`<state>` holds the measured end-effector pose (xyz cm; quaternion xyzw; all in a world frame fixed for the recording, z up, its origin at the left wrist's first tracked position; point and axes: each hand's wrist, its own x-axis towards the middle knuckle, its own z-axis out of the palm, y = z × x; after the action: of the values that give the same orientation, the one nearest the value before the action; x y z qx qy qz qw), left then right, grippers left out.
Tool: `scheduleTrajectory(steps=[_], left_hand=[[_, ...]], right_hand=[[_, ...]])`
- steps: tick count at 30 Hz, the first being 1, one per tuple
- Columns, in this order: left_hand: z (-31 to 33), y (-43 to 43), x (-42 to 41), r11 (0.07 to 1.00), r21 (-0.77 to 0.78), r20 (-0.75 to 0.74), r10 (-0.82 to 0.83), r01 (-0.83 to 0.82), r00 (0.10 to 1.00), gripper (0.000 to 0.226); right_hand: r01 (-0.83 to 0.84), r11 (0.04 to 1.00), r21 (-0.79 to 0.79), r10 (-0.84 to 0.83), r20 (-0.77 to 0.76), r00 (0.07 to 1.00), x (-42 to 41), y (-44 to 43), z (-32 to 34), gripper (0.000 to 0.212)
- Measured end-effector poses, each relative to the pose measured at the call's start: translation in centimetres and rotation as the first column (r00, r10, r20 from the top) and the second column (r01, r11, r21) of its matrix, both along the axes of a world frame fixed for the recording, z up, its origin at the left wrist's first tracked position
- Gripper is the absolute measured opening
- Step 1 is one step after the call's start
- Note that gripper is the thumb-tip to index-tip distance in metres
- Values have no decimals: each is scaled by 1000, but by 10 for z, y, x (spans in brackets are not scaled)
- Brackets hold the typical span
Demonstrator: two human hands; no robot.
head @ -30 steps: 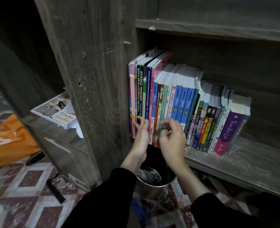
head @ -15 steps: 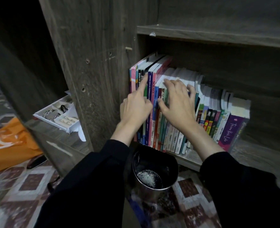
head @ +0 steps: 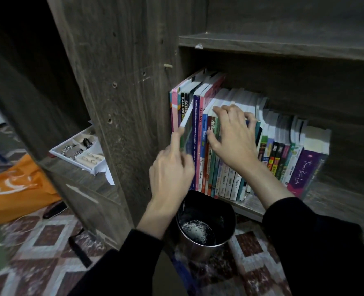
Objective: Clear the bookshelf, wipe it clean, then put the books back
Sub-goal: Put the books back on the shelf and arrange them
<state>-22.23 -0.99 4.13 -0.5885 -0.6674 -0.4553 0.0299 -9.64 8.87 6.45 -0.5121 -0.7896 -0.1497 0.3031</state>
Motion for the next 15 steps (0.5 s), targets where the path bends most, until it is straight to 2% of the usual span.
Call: scheduleTrajectory(steps=[3,5,8,10,15], left_hand=[[-18,-10,2,983,158,8,91,-91,996,26],[-17,0,2,965,229,10,131,-130,991,31],[-7,11,4,982,190,111,-39,17,993,50],[-4,7,5,978,174,148,-138,111,979,51],[20,-23,1,990,68,123,-130,123,984,45]], right_hand=[[-7,1000,11,7,-10,1000,0,0,-1,52],[-8,1000,11,8,-11,1000,0,0,-1,52],[-2,1000,-1,2,1,1000,0,-1,0,52],[2,1000,-1,-2,2,1000,0,-2,1,53],[5,1000,-10,-5,-2,1000,-1,-3,3,52]])
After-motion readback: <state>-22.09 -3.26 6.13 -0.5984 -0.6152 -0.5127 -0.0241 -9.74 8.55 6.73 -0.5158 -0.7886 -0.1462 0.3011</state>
